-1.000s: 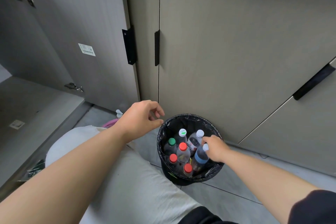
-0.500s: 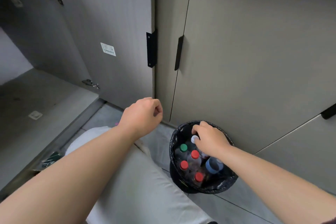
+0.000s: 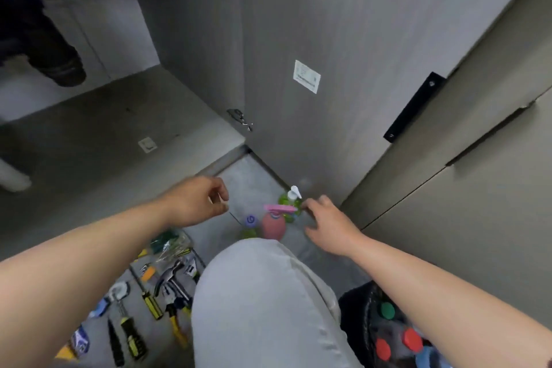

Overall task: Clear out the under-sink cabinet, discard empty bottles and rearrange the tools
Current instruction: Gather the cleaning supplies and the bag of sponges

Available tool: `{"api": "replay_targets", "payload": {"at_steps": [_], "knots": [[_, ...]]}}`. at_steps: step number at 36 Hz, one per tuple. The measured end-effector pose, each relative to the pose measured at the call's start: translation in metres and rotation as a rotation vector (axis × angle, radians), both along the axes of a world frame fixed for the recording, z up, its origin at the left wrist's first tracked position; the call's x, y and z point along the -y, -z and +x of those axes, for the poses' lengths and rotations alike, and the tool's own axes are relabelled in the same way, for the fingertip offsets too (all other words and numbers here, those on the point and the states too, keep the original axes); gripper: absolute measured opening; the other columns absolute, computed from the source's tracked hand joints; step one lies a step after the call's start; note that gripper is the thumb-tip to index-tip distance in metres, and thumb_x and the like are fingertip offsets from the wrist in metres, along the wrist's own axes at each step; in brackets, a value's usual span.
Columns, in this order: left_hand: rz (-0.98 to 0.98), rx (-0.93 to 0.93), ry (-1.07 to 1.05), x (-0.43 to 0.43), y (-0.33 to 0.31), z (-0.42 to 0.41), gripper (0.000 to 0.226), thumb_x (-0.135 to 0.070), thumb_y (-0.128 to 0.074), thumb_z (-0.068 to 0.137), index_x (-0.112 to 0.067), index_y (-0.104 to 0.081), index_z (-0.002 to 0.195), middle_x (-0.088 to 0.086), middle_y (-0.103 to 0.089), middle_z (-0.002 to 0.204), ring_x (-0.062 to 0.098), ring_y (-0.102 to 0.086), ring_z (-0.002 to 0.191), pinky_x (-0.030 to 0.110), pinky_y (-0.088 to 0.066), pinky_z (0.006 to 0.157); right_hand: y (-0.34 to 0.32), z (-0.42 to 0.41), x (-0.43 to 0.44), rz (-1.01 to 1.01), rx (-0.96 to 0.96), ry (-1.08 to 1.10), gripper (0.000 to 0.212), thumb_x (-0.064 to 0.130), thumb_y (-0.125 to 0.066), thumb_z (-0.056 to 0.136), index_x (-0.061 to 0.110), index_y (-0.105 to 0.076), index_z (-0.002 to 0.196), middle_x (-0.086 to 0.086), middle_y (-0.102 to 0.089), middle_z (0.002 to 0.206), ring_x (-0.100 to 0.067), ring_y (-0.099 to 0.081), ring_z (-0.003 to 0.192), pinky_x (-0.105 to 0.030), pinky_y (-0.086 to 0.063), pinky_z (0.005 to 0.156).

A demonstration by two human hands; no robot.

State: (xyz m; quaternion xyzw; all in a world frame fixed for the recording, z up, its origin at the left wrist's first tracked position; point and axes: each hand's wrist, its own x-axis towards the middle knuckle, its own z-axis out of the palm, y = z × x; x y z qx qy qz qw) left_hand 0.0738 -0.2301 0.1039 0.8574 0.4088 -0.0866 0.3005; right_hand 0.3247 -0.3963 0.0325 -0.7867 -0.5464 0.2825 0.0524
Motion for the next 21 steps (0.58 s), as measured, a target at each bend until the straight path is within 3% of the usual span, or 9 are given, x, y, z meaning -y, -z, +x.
{"api": "replay_targets", "payload": {"at_steps": [5,9,12,16,21], "knots": [[-0.12,-0.068,0.06,-0.006,0.059,0.003,0.054,-0.033,-0.075,0.09,-0.03,-0.053,0.139,-0.001,-0.058,0.124,0.01,-0.057,0.097,0.022,-0.045,0.083,0.029,0.004,-0.052,-0.054,0.105,0.042,0.057,0.025,-0.062,0.09,0.03,-0.042,0.143,-0.013,-0.035,0.134,-0.046,-0.063,0.102,-0.046,-0.053,0.087],[-0.136,-0.077,0.083,0.004,0.102,0.022,0.074,-0.042,-0.07,0.09,-0.04,-0.032,0.153,0.0,-0.044,0.136,0.022,-0.058,0.116,0.034,-0.051,0.093,0.046,0.012,-0.085,-0.128,0.151,0.007,0.054,0.026,-0.07,0.088,0.027,-0.047,0.137,-0.014,-0.04,0.135,-0.042,-0.061,0.111,-0.042,-0.05,0.092],[-0.123,-0.043,0.041,0.014,0.127,0.037,0.067,-0.044,-0.066,0.093,-0.04,-0.035,0.151,0.002,-0.045,0.13,0.027,-0.06,0.111,0.036,-0.052,0.088,0.059,0.014,-0.102,-0.174,0.206,-0.024,0.053,0.02,-0.073,0.083,0.022,-0.052,0.131,-0.014,-0.051,0.13,-0.039,-0.061,0.114,-0.038,-0.05,0.092],[-0.119,0.042,-0.025,0.024,0.149,0.046,0.04,-0.031,-0.061,0.097,-0.026,-0.056,0.137,0.007,-0.045,0.117,0.032,-0.061,0.097,0.039,-0.054,0.084,0.074,0.014,-0.116,-0.192,0.249,-0.027,0.038,0.011,-0.07,0.081,0.015,-0.06,0.118,-0.018,-0.063,0.119,-0.038,-0.065,0.109,-0.038,-0.052,0.088],[-0.085,0.149,-0.121,0.022,0.163,0.042,0.027,-0.024,-0.059,0.099,-0.019,-0.064,0.125,0.007,-0.046,0.116,0.03,-0.062,0.096,0.039,-0.053,0.084,0.082,0.014,-0.13,-0.184,0.279,-0.053,0.042,0.011,-0.067,0.08,0.019,-0.062,0.121,-0.02,-0.067,0.116,-0.039,-0.066,0.105,-0.036,-0.052,0.086]]}}
